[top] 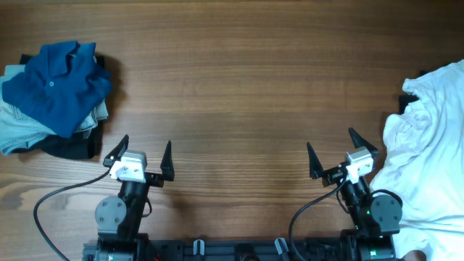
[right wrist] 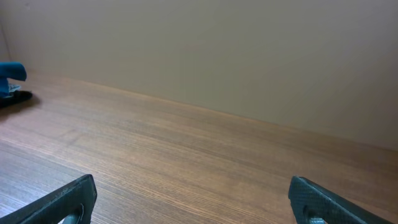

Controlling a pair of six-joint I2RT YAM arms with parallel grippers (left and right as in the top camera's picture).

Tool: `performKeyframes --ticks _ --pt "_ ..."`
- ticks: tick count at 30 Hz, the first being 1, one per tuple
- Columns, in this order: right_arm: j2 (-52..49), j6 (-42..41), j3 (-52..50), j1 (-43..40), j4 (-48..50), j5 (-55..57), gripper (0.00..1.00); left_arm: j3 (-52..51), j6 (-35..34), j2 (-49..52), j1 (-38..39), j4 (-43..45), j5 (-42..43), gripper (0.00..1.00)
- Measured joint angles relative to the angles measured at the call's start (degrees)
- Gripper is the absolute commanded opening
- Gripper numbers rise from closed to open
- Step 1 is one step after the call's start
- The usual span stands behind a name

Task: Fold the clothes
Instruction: 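Move both grippers from rest toward the white T-shirt on the right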

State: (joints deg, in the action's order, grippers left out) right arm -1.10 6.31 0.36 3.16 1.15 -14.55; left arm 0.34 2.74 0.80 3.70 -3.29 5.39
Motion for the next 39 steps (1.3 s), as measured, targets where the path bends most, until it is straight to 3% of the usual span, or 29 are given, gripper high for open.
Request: performKeyframes --ticks 39 --pt "0.00 1.97 0.00 0.00 0.00 0.02 1.00 0.00 -0.02 0.00 0.00 0.00 0.00 1.00"
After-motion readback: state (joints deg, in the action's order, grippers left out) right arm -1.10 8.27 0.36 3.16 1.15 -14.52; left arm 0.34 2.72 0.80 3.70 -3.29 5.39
